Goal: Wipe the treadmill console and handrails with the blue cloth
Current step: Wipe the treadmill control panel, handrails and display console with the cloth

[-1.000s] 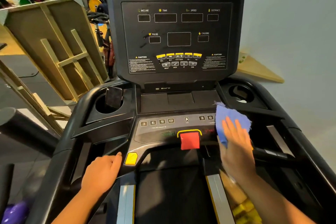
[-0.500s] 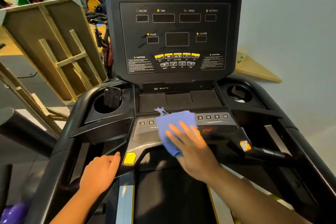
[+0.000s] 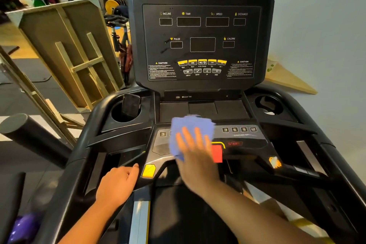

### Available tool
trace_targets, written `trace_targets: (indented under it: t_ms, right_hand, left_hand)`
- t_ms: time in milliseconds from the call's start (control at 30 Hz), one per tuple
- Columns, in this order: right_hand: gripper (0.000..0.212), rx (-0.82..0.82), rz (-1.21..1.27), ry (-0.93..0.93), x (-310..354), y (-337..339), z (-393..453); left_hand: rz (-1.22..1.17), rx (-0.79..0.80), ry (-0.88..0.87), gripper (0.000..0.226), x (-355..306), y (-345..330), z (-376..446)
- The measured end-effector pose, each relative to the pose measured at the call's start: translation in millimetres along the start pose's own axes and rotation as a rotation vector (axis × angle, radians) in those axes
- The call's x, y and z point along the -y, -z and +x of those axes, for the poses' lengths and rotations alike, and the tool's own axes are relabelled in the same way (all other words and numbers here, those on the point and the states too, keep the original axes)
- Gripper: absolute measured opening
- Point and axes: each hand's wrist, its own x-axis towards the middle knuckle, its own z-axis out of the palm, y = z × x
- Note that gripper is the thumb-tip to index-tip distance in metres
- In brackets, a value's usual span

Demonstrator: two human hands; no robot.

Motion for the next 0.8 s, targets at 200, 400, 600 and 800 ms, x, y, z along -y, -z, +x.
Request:
trace_targets:
  t_ms: [200,400,600,800]
  right_hand:
    - [0.067,0.129,0.065,0.386,-17.9,11.7,-15.7]
    - [0.066,0.006,0.011,-0.053,-22.9,4.6,6.0]
    - [0.066,0.142,-0.019,0.35,33.1,-7.4,18.2]
    - [0.065,0.082,0.067,0.227,-65.4,19.9,-21.0]
  left_hand:
    - [0.01,0.016,-0.004,0.059,-0.5,3.4,-1.9]
    - [-0.009,0.02,0.008,0.058,-1.7,4.7,-2.3]
    - [0.027,0.0,0.006,0.057,-3.5,4.9,-1.3]
    - [-0.004,0.022,-0.003,0.058,-2.2,4.7,-2.4]
